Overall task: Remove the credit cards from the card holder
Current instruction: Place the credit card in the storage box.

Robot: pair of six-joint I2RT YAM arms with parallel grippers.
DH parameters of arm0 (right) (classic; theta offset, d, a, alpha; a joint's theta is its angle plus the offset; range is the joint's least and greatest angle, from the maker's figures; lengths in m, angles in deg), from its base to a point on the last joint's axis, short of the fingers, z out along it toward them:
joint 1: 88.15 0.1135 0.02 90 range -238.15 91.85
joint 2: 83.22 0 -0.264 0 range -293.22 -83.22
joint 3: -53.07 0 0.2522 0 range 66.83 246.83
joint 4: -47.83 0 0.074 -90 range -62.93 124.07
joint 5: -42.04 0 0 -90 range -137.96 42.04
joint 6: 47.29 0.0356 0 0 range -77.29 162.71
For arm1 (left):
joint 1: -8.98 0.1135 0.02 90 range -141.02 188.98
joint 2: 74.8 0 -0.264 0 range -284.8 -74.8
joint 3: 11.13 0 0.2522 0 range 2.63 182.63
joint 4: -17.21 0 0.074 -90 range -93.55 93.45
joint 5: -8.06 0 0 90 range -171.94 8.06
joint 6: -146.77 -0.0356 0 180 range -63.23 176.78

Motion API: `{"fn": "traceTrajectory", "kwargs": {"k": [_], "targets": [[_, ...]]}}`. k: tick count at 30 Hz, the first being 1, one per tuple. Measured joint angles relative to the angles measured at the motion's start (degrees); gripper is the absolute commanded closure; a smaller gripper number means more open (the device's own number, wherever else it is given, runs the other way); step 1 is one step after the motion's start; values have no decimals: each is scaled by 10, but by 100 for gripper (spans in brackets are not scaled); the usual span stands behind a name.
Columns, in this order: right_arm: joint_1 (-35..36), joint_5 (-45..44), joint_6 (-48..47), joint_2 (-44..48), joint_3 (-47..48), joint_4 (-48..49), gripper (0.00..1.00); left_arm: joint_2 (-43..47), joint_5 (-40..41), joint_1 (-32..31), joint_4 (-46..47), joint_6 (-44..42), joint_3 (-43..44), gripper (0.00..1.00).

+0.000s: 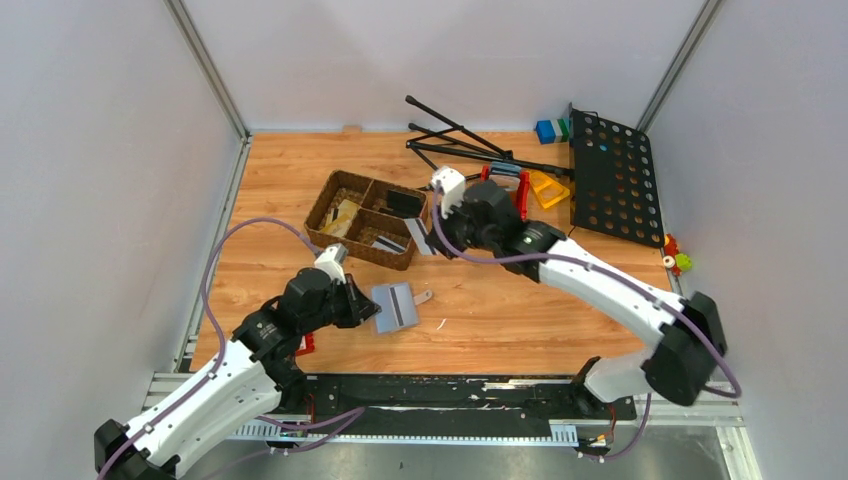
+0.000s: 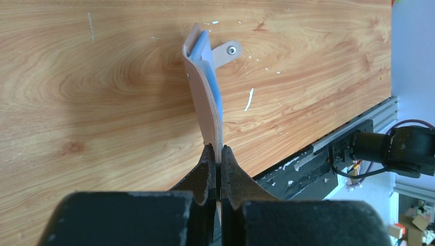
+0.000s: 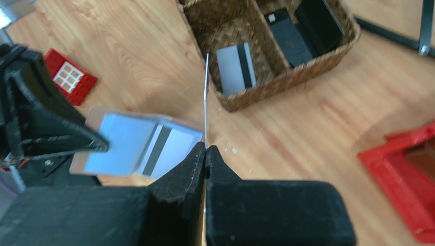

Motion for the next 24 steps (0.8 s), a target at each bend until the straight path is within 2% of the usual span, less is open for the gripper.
{"fn": "traceTrajectory", "kwargs": {"k": [5,12,22,24], "targets": [[3,-3,-79,-127,137,-20,100,25,10,0,-10,-6,-13,100],[14,-21,-168,-258,280,-66,100,61,24,0,-31,-7,-28,100],[37,-114,-251,-389,381,-129,100,63,24,0,-38,-12,-41,100],[41,-119,-259,-406,392,-141,97,63,24,0,-38,-15,-41,100]]}}
